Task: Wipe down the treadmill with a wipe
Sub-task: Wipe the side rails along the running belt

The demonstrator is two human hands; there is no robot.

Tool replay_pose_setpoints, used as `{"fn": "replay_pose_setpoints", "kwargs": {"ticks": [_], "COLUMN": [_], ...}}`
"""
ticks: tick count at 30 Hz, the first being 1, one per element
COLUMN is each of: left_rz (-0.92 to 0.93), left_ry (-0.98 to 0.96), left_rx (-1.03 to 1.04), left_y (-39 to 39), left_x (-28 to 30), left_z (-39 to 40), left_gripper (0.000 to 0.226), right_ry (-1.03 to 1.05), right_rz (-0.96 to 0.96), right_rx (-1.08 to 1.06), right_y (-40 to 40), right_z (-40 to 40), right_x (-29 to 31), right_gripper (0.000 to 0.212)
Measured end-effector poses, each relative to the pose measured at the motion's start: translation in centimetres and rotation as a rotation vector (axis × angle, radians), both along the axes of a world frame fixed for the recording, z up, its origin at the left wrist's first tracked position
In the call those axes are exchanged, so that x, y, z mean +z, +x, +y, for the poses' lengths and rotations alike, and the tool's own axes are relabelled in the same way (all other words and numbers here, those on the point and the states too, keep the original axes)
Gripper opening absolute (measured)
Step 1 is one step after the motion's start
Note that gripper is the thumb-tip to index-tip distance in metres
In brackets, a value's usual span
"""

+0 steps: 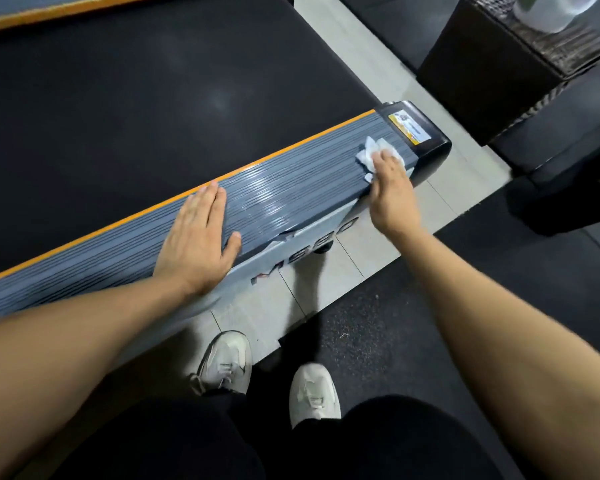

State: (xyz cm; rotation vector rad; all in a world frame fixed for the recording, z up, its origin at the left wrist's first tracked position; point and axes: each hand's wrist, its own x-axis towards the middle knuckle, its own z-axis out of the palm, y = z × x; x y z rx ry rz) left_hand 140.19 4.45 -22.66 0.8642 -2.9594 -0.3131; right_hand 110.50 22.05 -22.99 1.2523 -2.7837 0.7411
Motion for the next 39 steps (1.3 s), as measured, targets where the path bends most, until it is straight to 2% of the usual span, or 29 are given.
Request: {"fn": "replay_pose_setpoints", "kwargs": {"ticks": [3,9,12,19,24,27,29,33,36,39], "left_rz": [-0.066,-0.122,-0.152,-0.284,-0.356,-0.396,-0.420,-0.475,-0.501,-0.452], "left_ry": [0.039,0.070,0.091,0.149,0.166,0.184,0.173,0.160,0.157,0.127], "left_rx": [0.020,0.079,0.077,0.028,0.008,0.014,0.022,0.054,0.102,0.049], "left_y": [-0.3,0.5,2.0,3.0,2.6,2.2,1.8,1.3,0.3,-1.5], "left_x": [0.8,2.3,2.6,3.2,3.4,3.9,4.2,4.9,5.9,6.5], "left_z": [0.2,2.2,3.0,2.1,1.9,1.9,2.0,2.5,3.3,4.4], "left_gripper": [0.075,0.066,0.064,0.064,0.064,0.064,0.064,0.065,0.070,0.070], "right_ry": [-0.001,-0.133,-0.108,0.062,0.111,0.050,0.060,0.161,0.155,0.124], "right_rz": [0.013,0.019,0.012,0.051,0.029,-0.004,-0.005,-0.007,-0.011,-0.027], "right_rx": [0.009,0.598,0.720,0.552,0.247,0.285,0.383,0.527,0.475,0.309], "right_y": [2.0,17.2,17.3,7.1,2.7,5.5,8.2,9.4,6.2,2.3], "right_z": [-1.2,-2.6,-2.2,0.0,1.4,0.3,-0.2,-0.7,0.3,1.8], "right_x": [1.1,-1.3,-0.7,0.7,0.7,1.6,1.8,1.5,1.3,1.5], "right_gripper": [0.045,0.045,0.049,0.049,0.052,0.048,0.046,0.067,0.070,0.063]}}
